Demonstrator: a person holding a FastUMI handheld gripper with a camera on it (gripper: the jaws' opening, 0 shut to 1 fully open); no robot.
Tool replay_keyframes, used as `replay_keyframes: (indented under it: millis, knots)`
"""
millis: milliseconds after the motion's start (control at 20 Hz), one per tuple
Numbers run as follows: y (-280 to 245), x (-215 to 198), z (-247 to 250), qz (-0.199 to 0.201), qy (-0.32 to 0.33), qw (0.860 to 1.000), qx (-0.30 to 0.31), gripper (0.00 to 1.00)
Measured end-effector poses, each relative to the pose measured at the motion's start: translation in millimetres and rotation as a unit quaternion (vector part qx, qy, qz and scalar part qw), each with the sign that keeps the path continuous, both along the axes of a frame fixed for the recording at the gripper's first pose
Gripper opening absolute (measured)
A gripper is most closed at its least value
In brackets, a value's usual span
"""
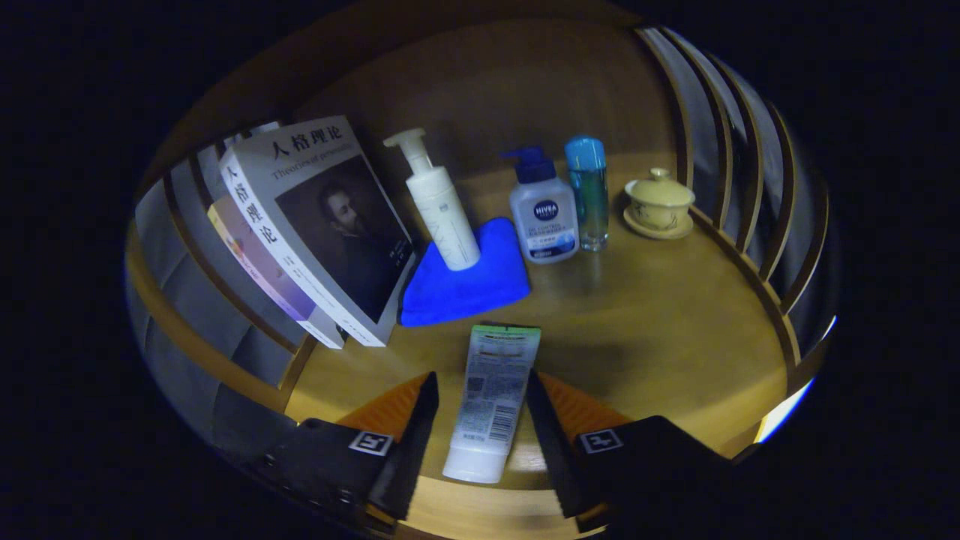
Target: Pull open the drawer, take out the items inside it, and place them on the countertop above the cabinet.
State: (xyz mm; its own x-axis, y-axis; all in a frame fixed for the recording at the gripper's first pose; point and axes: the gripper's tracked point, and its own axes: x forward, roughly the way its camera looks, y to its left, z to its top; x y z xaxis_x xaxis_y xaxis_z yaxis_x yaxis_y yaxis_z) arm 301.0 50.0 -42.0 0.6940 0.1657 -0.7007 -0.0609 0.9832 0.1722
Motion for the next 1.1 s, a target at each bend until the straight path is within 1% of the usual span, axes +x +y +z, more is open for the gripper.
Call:
replay_keyframes:
  millis: [100,200,300,400,600,800,1000,1100]
  knots:
    - [-2.7,-7.8,17.8,0.004,-0.042,0.999,-0.019,1.0]
    - [-1.8,-23.2,42.2,0.014,-0.084,0.996,-0.029,0.98]
    - [0.9,-44.2,58.5,0.014,-0.123,0.992,-0.028,0.98]
    - [4.4,-69.4,65.4,0.02,-0.149,0.988,-0.019,0.98]
    - [3.9,-123.3,60.4,0.029,-0.189,0.981,-0.022,0.98]
    - [1.5,-174.3,54.9,0.028,-0.252,0.965,-0.063,0.98]
    - [11.1,-228.7,53.2,0.032,-0.307,0.948,-0.081,0.98]
    - [16.6,-255.7,46.6,0.03,-0.324,0.942,-0.08,0.98]
